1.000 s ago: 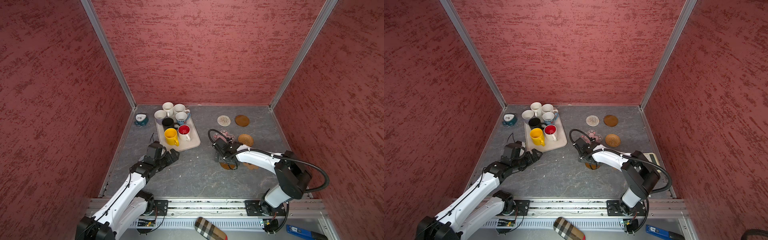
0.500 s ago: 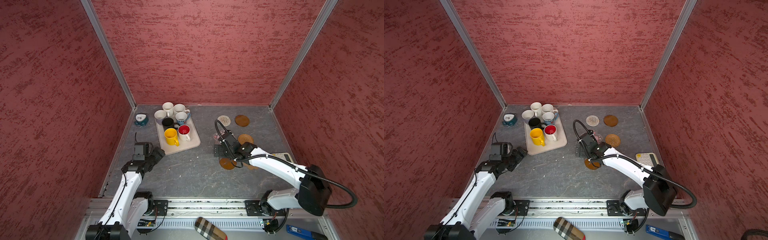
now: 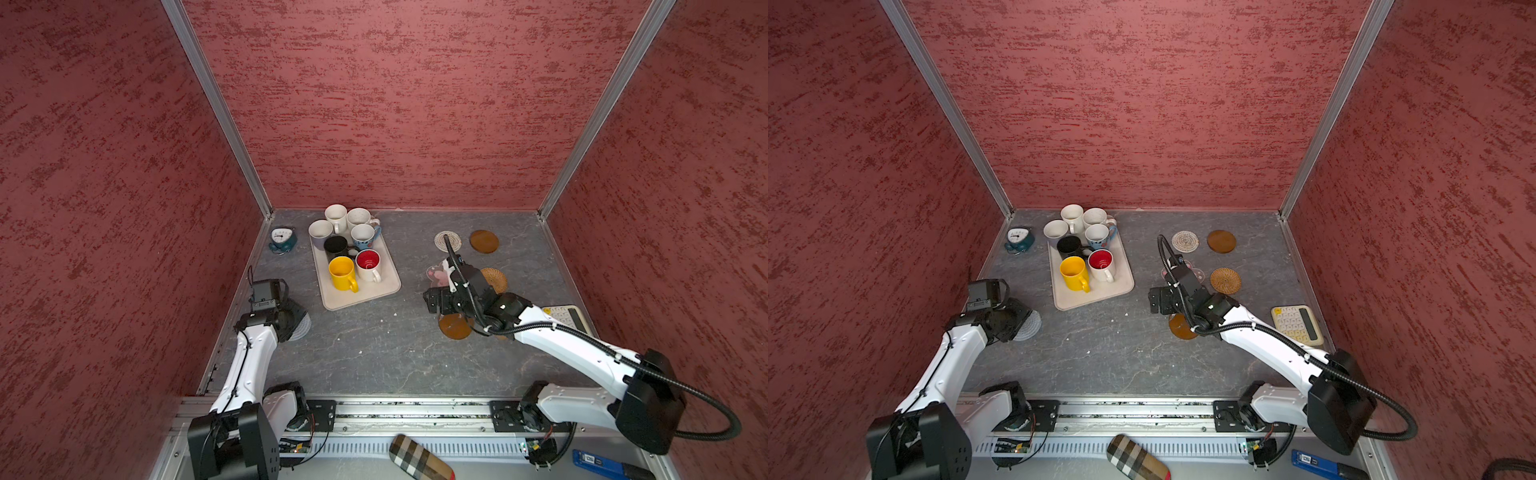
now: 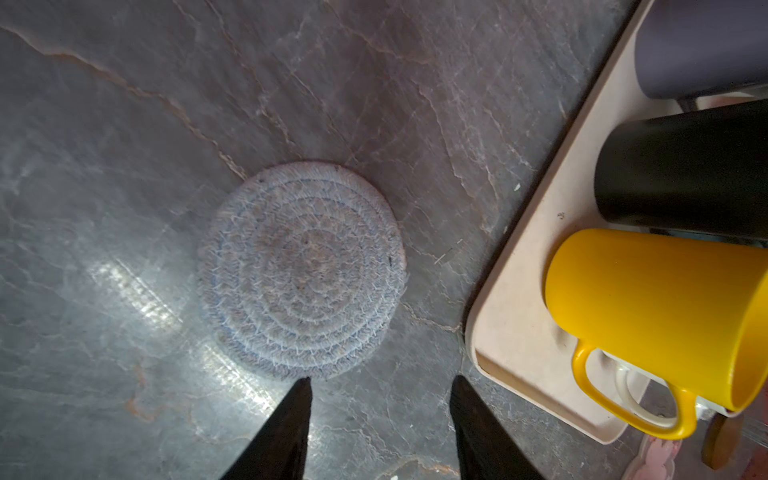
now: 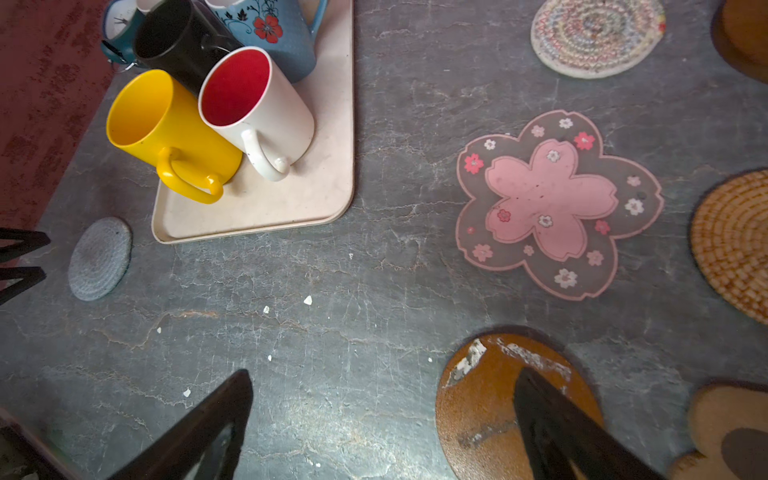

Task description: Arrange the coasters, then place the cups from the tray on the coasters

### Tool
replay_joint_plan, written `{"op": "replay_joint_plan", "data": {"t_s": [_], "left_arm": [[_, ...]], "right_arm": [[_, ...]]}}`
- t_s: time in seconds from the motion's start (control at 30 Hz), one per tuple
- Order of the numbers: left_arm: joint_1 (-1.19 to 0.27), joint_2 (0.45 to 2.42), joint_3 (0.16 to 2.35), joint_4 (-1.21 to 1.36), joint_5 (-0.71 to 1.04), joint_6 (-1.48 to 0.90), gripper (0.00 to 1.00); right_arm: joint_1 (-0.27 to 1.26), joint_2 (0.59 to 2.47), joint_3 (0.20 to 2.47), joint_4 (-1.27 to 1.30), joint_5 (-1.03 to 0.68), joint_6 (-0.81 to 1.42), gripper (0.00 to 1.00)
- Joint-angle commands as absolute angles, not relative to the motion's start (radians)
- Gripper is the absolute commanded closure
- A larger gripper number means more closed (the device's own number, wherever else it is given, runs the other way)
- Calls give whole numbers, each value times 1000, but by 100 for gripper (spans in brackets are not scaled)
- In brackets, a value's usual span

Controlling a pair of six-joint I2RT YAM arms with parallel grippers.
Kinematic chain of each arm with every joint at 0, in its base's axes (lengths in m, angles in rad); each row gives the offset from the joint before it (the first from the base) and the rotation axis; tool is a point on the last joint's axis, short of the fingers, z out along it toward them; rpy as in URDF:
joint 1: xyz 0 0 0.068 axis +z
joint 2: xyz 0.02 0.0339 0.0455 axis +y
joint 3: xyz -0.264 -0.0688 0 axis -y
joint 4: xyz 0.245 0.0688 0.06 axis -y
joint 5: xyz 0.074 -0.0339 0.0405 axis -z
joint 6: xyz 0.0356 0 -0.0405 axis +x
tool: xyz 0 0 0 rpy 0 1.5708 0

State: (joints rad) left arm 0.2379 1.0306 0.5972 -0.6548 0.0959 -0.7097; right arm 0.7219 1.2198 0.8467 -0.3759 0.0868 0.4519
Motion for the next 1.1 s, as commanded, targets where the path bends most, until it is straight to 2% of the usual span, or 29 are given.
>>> {"op": "replay_joint_plan", "data": {"t_s": [0.0, 0.53, 1.07], "left_arm": [[248, 1074, 613, -621, 46, -701, 46], [236, 1254, 578, -545, 37, -668, 48], [-26, 1131, 527, -641, 21, -756, 48]], "right_arm": [[706, 1168, 813, -280, 32, 391, 1], [679, 1070, 720, -220, -4, 405, 1], [669, 1035, 739, -247, -7, 427, 1]]}}
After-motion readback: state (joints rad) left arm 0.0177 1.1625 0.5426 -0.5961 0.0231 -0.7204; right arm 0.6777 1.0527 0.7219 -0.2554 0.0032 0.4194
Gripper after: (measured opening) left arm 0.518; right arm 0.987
